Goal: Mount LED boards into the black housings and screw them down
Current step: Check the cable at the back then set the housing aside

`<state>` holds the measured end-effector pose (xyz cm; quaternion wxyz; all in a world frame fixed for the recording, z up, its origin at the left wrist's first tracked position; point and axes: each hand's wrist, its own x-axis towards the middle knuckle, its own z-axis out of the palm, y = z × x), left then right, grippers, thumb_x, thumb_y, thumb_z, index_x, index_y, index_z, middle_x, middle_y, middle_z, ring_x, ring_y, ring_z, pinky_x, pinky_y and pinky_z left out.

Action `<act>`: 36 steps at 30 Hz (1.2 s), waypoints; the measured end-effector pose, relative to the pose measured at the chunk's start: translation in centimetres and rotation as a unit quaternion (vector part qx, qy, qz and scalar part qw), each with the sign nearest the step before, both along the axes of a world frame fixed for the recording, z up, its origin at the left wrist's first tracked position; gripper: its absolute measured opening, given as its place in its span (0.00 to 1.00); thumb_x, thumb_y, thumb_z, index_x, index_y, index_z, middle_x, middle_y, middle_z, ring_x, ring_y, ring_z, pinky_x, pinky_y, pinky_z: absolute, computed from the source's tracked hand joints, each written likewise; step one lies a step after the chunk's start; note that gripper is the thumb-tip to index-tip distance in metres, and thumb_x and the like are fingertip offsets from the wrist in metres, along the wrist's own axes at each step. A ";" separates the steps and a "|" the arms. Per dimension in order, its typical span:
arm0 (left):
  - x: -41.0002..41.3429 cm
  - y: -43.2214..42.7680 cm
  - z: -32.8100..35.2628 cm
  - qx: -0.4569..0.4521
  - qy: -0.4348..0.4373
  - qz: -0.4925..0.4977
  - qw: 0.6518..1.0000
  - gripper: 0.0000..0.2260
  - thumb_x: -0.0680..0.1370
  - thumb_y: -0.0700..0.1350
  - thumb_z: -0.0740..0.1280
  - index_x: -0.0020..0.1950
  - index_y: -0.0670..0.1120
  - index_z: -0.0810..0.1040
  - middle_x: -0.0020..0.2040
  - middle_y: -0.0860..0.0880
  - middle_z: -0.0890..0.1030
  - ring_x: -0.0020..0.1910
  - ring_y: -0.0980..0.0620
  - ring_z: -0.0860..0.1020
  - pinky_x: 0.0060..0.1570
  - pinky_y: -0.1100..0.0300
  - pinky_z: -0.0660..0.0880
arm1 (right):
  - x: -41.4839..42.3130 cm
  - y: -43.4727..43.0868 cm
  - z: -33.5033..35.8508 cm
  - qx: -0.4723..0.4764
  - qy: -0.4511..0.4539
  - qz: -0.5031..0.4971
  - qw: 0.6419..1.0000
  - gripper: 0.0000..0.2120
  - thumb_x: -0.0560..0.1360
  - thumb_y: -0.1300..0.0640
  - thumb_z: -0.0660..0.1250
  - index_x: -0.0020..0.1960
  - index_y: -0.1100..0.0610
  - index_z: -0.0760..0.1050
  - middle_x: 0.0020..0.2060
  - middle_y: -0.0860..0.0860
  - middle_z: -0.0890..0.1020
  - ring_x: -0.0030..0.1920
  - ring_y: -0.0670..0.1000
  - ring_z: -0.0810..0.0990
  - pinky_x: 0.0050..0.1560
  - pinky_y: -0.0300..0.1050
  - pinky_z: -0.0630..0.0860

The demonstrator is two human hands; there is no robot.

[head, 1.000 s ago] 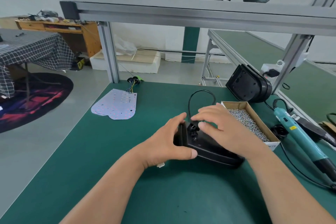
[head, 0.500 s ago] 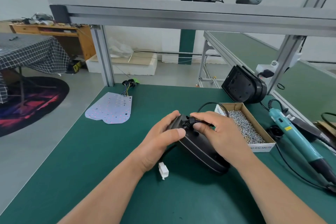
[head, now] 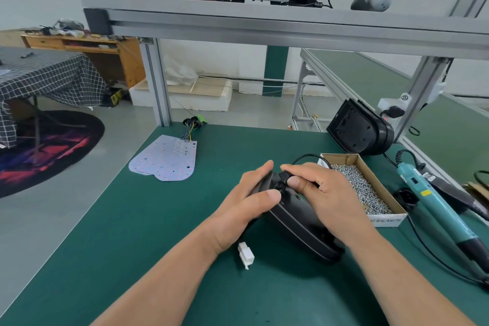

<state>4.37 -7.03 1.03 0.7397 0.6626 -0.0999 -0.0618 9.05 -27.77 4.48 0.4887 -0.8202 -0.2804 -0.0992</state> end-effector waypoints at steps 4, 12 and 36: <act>-0.2 -0.1 0.3 -0.009 -0.004 -0.008 1.000 0.45 0.68 0.68 0.78 0.82 0.59 0.67 0.76 0.62 0.71 0.78 0.57 0.69 0.79 0.42 0.65 | 0.0 0.0 0.1 0.007 -0.001 0.011 1.000 0.13 0.81 0.59 0.71 0.59 0.42 0.84 0.49 0.42 0.86 0.54 0.45 0.84 0.55 0.37 0.75; -0.2 -0.4 0.4 0.009 -0.008 -0.008 1.000 0.40 0.71 0.62 0.74 0.81 0.58 0.68 0.75 0.58 0.72 0.77 0.56 0.70 0.79 0.43 0.65 | -0.1 0.3 0.8 -0.016 -0.044 0.002 0.999 0.08 0.79 0.50 0.69 0.53 0.38 0.83 0.49 0.38 0.86 0.53 0.43 0.84 0.52 0.32 0.74; -0.1 -0.3 0.3 0.070 -0.020 -0.019 0.997 0.28 0.79 0.60 0.67 0.76 0.48 0.76 0.71 0.39 0.77 0.75 0.37 0.72 0.76 0.30 0.63 | -0.3 0.3 1.5 -0.117 -0.041 0.071 0.990 0.16 0.83 0.66 0.67 0.67 0.54 0.83 0.46 0.46 0.80 0.51 0.47 0.81 0.53 0.37 0.73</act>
